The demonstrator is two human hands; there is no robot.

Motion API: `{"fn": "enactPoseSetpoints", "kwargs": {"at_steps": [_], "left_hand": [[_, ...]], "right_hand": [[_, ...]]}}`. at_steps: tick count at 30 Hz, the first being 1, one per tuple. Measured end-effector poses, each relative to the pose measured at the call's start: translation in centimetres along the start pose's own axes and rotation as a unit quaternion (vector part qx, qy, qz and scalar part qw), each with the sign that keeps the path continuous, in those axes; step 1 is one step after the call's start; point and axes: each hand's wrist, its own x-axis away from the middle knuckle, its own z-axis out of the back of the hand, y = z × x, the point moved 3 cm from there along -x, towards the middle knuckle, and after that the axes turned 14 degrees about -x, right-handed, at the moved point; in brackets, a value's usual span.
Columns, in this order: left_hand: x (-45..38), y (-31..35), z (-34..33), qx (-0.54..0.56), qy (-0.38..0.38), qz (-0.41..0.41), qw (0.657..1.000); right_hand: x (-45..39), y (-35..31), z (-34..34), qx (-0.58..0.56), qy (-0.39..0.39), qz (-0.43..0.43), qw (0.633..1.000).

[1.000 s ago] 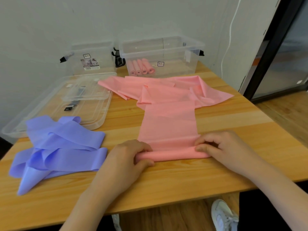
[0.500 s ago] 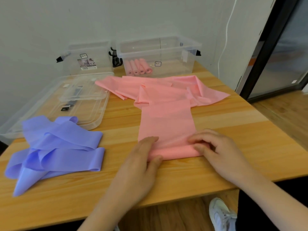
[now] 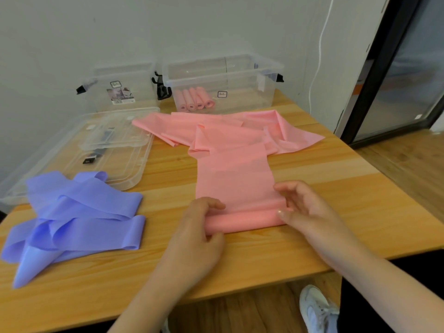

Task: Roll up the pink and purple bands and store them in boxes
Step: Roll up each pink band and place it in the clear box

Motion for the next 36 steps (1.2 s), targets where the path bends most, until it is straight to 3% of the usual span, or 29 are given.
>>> {"fn": "enactPoseSetpoints", "kwargs": {"at_steps": [2, 7, 11, 13, 18, 20, 22, 24, 31, 36], "left_hand": [[-0.3, -0.5, 0.5, -0.033, 0.010, -0.016, 0.999], [0.5, 0.7, -0.4, 0.044, 0.006, 0.021, 0.999], [-0.6, -0.1, 0.3, 0.142, 0.065, 0.105, 0.982], [-1.0, -0.7, 0.4, 0.182, 0.066, 0.137, 0.972], [-0.5, 0.2, 0.0, 0.067, 0.004, 0.048, 0.997], [-0.7, -0.5, 0.9, -0.002, 0.002, 0.003, 1.000], [-0.9, -1.2, 1.5, -0.060, -0.009, -0.028, 0.998], [-0.9, -1.3, 1.9, -0.085, -0.017, -0.039, 0.995], [-0.9, -0.9, 2.3, -0.077, 0.002, -0.005, 0.997], [-0.6, -0.5, 1.6, -0.114, 0.026, -0.025, 0.993]], "right_hand": [[-0.2, -0.2, 0.9, 0.058, -0.014, 0.012, 0.998], [0.3, 0.4, -0.7, -0.101, 0.024, 0.004, 0.995], [-0.6, 0.2, 1.7, -0.203, 0.158, 0.021, 0.966], [-0.7, 0.1, 1.8, -0.236, 0.171, 0.027, 0.956], [-0.3, 0.2, -0.3, -0.129, 0.008, 0.002, 0.992], [-0.4, -1.0, 1.0, 0.006, -0.012, 0.039, 0.999], [-0.5, -1.5, 2.0, 0.211, -0.023, 0.083, 0.974], [-0.4, -1.2, 2.0, 0.308, -0.043, 0.106, 0.944], [0.1, -0.8, 1.7, 0.311, -0.039, 0.117, 0.943], [-0.3, -0.4, 1.6, 0.323, -0.024, 0.102, 0.941]]}}
